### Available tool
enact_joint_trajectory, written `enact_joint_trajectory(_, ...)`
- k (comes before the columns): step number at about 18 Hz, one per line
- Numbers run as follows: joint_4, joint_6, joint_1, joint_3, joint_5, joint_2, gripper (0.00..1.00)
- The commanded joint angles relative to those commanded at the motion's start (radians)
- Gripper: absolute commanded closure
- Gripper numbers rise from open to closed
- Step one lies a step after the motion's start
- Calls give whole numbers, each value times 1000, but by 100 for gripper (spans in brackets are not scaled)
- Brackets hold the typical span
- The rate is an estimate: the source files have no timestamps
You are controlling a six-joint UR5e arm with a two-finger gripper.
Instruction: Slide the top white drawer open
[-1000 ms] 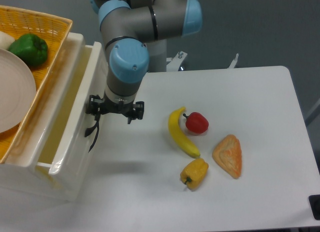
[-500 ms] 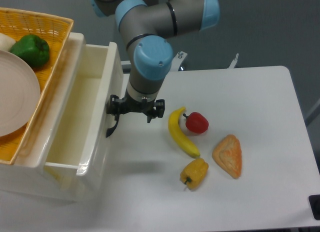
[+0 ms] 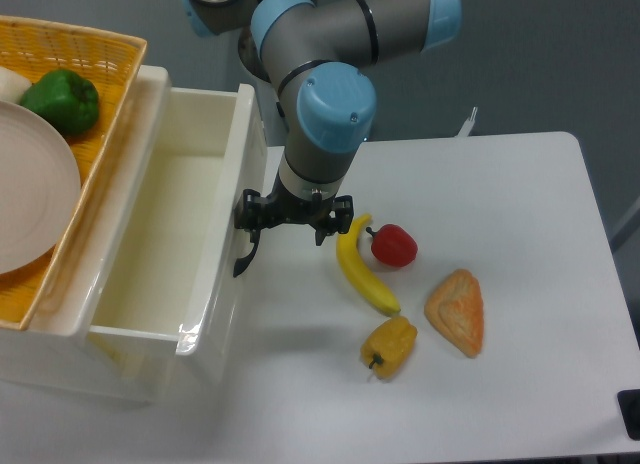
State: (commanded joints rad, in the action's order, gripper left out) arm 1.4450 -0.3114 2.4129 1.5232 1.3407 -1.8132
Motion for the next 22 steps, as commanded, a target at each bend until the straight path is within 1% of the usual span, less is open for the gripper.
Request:
enact_joint_trajectory(3,3,-29,8,2,0,0,0)
enact_joint_trajectory(8,3,-31,9,2,-2,2,0)
enact_joint_trajectory(13,12,-32,11,2,-46,2,0)
enact_joint_trajectory(16,12,-32,11,8,-48,0,0)
enact_joint_trajectory(19,14,-32,28,14,-49,-2,0)
enact_joint_trajectory(22,17,-32,45,14,-80,3,0)
